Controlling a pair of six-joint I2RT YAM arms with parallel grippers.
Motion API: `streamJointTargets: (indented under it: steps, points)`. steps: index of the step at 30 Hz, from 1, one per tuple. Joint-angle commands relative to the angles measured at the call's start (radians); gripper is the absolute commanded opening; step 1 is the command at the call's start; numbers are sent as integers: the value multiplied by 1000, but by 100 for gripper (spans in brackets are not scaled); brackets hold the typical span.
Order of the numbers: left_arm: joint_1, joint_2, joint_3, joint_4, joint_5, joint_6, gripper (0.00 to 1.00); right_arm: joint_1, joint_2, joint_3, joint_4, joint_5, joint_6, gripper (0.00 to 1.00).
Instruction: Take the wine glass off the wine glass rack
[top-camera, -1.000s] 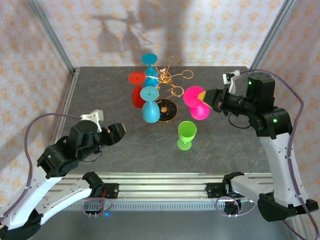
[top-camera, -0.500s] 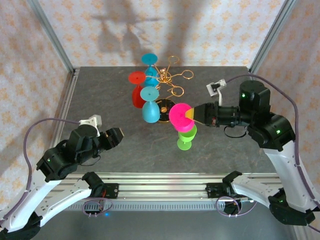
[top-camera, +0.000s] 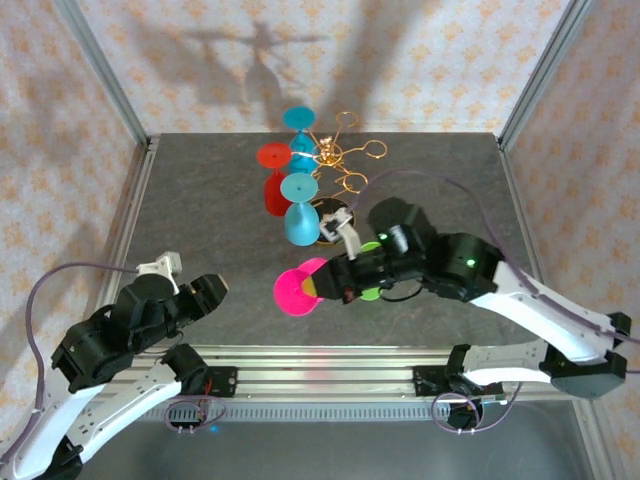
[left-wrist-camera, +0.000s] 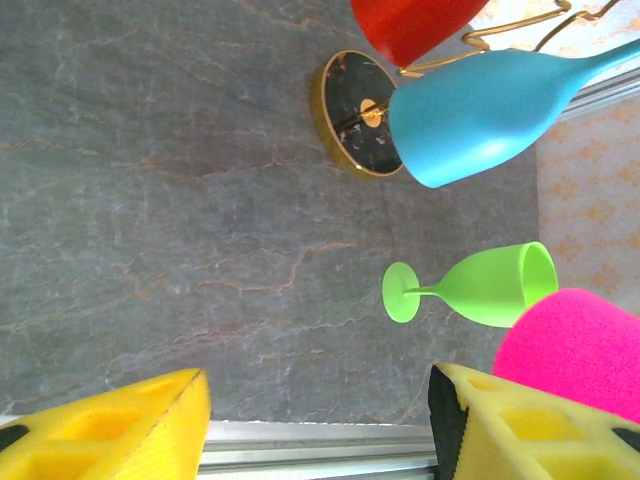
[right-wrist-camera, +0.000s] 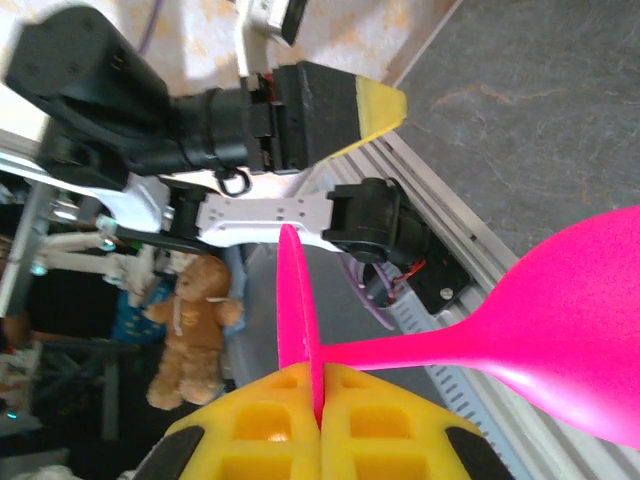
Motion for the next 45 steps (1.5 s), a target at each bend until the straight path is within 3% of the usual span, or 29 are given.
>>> streamJointTargets:
  steps: [1,13,25,32,45]
  points:
    - [10,-17,-1,-77,-20,-31,60,68,59,-19,74,135,-91,0]
    - [10,-64,-39,-121,40,-86,61,240,148,-206,266,440,-241,0]
    - [10,-39,-91,-59,181,-127,65,425,320,-294,457,970,-454,0]
    - [10,-40,-150,22,263,-171,68,485,427,-303,581,1205,-544,0]
    - [10,-18,-185,120,294,-207,68,501,440,-321,730,1293,-633,0]
